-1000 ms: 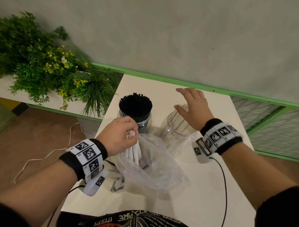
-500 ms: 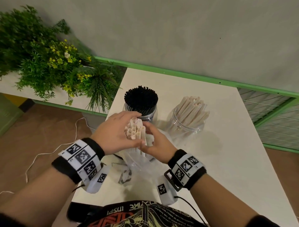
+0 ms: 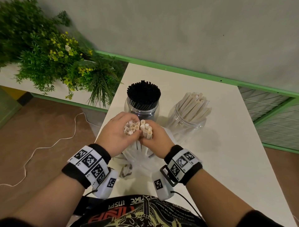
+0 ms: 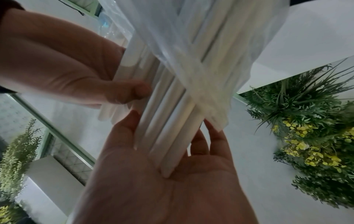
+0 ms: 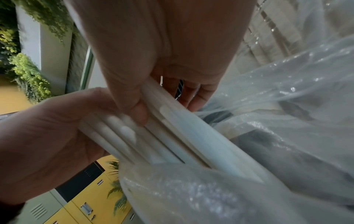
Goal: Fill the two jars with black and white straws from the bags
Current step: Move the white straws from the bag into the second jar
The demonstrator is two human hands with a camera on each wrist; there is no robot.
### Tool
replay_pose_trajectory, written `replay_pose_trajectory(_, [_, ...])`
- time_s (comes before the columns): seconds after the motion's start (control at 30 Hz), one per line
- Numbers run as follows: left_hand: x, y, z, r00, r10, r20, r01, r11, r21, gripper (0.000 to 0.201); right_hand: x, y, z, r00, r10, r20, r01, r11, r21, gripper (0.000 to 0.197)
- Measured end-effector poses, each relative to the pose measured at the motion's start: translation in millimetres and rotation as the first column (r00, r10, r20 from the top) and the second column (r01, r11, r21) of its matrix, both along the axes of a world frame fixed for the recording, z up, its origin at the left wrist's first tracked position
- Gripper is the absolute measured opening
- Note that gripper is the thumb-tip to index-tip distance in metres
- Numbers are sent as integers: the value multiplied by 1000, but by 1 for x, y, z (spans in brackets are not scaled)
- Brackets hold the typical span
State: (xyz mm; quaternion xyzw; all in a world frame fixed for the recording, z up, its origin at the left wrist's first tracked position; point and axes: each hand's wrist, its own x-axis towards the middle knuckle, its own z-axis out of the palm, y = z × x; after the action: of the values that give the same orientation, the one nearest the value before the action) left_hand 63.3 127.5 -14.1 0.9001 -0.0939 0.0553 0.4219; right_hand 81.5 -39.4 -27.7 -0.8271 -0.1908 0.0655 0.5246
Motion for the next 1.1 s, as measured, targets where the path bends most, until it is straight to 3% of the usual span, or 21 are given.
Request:
replay_pose_trajectory(0.3, [3,3,-6,1000,-8,8,8,1000,-4,22,-2,-6,-7,998,-63,-18,65,996,67,15])
replay_pose_trajectory(0.37, [4,3,-5,1000,-10,8,10,1000,0,27,-2,-5,-5,993,-106,44,102,991,86,20])
replay_pose_trajectory(0.5, [4,0,-4,1000,-8,-7,8,1000,7,23,-3,-9,0,974,-165,154,141,978,156,54])
replay_pose_trajectory(0.63, [4,0,-5,1000,-2,-12,2,1000,11,18,3,-17,-3,935,-121,334,110,993,52,46])
replay_pose_trajectory(0.83, [3,-3,-3,1000,2,-17,-2,1000,-17,19,4,-27,-17,952,-183,246,176,983,53,26])
replay_pose_trajectory(1.1, [6,-2,-5,999,21,-24,-22,1000,-6,24,10,-28,-3,889,-337,309,281,936,212,43])
